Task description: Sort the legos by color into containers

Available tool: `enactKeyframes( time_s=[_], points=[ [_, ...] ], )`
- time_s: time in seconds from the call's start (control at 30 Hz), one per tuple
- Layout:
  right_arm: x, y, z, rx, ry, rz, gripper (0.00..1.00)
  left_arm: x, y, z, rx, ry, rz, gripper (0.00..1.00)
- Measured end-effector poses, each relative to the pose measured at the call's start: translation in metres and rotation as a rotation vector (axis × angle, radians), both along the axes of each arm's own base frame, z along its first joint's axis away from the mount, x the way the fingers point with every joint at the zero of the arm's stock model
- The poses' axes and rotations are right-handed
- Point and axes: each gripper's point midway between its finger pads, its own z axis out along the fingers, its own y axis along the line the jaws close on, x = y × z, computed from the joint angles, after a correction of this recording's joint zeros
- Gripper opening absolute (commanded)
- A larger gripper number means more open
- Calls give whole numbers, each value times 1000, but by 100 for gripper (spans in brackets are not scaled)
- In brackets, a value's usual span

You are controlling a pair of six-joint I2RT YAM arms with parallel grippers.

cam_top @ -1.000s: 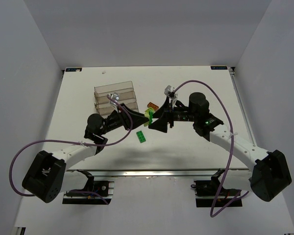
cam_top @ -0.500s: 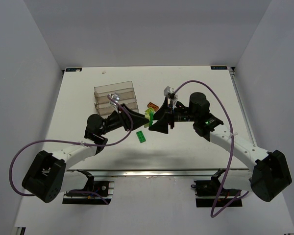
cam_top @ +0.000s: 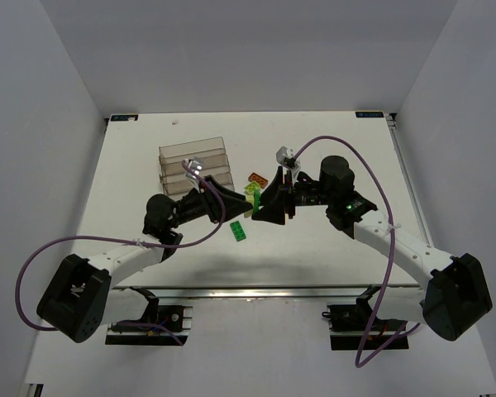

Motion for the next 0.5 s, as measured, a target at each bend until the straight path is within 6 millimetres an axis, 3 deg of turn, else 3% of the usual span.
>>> enactKeyframes(
  time_s=[0.2, 0.27, 0.5],
  points=[
    [0, 0, -1, -1, 30, 3, 38, -4, -1, 2, -1, -23, -15, 0],
    [0, 0, -2, -2, 46, 8, 21, -4, -1, 2, 1, -32, -16, 0],
    [-3, -1, -1, 0, 70, 21, 3, -7, -1, 3, 2, -56, -24, 0]
  ],
)
